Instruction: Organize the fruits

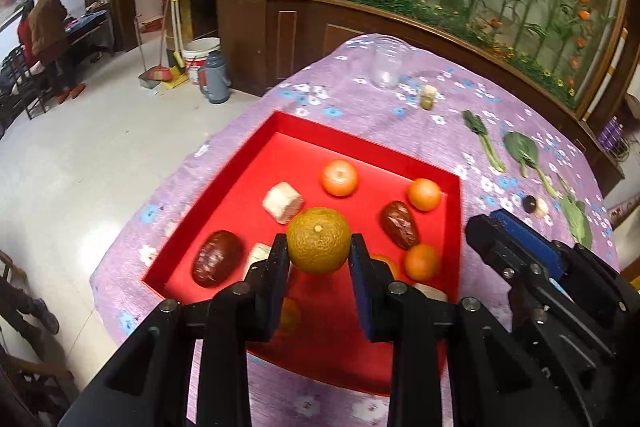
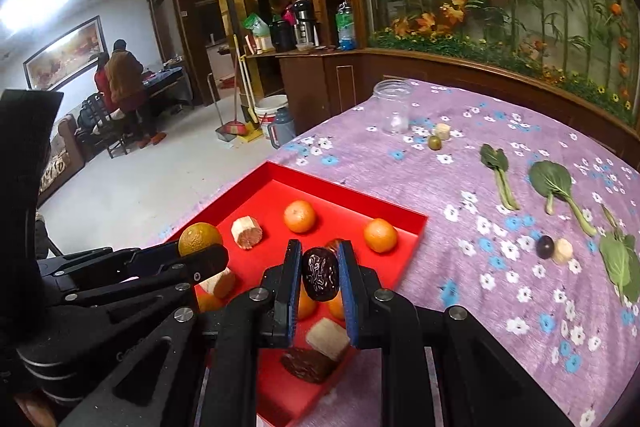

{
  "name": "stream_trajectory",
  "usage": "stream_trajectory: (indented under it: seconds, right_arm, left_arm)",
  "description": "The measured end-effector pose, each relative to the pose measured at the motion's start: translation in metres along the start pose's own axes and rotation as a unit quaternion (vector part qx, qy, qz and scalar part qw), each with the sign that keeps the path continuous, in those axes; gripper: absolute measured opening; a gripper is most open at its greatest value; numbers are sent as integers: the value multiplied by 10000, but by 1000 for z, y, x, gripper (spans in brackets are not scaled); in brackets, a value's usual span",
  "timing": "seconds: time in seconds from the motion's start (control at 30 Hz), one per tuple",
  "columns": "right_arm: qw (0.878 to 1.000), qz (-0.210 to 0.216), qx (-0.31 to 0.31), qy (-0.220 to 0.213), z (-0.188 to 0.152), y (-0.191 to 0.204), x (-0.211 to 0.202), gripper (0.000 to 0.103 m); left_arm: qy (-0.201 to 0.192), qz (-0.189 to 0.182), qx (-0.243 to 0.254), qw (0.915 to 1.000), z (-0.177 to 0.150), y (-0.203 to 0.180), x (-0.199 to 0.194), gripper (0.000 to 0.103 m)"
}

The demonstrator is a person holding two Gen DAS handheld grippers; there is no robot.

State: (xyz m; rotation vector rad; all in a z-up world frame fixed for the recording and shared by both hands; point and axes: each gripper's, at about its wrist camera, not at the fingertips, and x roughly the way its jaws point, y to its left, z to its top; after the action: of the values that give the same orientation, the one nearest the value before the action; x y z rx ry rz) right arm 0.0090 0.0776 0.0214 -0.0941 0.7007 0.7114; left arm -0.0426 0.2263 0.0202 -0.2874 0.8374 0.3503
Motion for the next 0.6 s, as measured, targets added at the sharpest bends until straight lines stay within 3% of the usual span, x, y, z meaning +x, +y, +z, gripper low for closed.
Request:
stream_trajectory:
  seconds: [0.37,0.6]
  right_arm:
    - [9992,221,-96,312,-6,22,30,20]
    - [9988,257,-48,408,-10,20,44,20]
  left_arm:
    - [191,185,-284,9992,1,42,24,29]
    - [293,275,-134,9991,1,39,36,29]
